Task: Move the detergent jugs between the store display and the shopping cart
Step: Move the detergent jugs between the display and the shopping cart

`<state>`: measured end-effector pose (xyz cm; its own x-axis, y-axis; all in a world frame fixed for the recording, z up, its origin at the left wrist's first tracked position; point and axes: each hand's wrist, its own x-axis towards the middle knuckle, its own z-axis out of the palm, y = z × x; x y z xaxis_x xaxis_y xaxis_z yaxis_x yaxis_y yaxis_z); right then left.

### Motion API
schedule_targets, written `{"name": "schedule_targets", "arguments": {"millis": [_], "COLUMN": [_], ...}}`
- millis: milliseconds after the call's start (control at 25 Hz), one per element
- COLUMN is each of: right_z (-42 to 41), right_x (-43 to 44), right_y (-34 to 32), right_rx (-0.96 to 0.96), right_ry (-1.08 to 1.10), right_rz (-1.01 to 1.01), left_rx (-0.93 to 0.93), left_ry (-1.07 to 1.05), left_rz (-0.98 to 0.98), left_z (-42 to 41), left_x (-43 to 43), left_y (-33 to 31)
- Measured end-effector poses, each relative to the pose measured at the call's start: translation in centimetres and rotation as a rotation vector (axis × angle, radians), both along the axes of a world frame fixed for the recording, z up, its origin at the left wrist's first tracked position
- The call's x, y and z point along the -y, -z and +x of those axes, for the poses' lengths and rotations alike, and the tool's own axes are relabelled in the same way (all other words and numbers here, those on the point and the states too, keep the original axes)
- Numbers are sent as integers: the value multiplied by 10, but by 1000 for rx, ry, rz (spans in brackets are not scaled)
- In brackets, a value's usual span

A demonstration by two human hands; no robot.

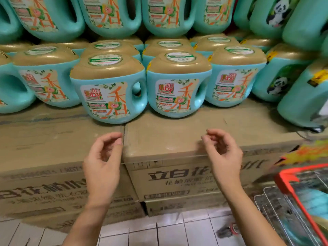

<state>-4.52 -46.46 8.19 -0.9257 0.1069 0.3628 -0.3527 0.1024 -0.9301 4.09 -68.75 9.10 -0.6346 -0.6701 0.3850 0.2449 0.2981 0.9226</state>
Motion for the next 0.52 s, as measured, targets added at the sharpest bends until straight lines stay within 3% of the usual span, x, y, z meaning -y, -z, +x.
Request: {"name": "schedule_targets", "arguments": {"millis": [160, 320, 520], "right_z": [106, 208, 308], "right_x": [-59, -114, -188], "right_y": [41, 74, 90], "right_rx": [172, 375, 510], "right_ry": [180, 372, 653], "right_rz": [-99, -109, -179], "left_rx": [224, 532, 715], "left_ry": [372, 660, 958], "left_rz": [180, 217, 138], "left_z": [42, 82, 115], "left_x": [-49, -103, -182], "left_y": [26, 57, 74]}}
